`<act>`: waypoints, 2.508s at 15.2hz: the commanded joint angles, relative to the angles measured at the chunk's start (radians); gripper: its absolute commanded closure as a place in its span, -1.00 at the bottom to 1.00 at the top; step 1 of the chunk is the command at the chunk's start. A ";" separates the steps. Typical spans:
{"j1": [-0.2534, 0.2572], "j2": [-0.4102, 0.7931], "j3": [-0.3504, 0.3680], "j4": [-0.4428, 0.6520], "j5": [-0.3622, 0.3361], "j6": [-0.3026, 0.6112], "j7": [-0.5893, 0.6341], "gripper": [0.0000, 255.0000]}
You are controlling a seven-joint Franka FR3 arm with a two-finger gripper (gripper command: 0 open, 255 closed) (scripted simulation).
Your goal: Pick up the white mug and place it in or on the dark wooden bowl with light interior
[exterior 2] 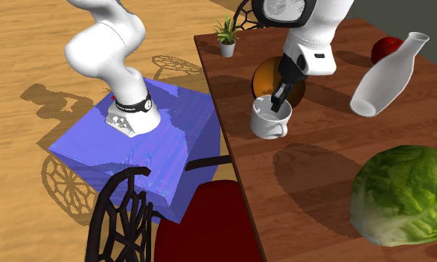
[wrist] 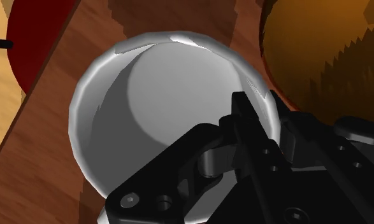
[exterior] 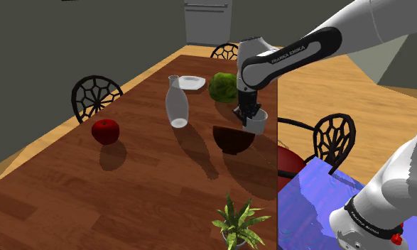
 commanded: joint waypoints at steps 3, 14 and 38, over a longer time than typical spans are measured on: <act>-0.001 -0.025 -0.001 0.028 0.004 -0.053 -0.004 1.00; -0.001 -0.077 -0.002 0.121 0.011 -0.198 -0.011 1.00; 0.117 -0.167 0.144 0.171 0.073 -0.334 0.232 1.00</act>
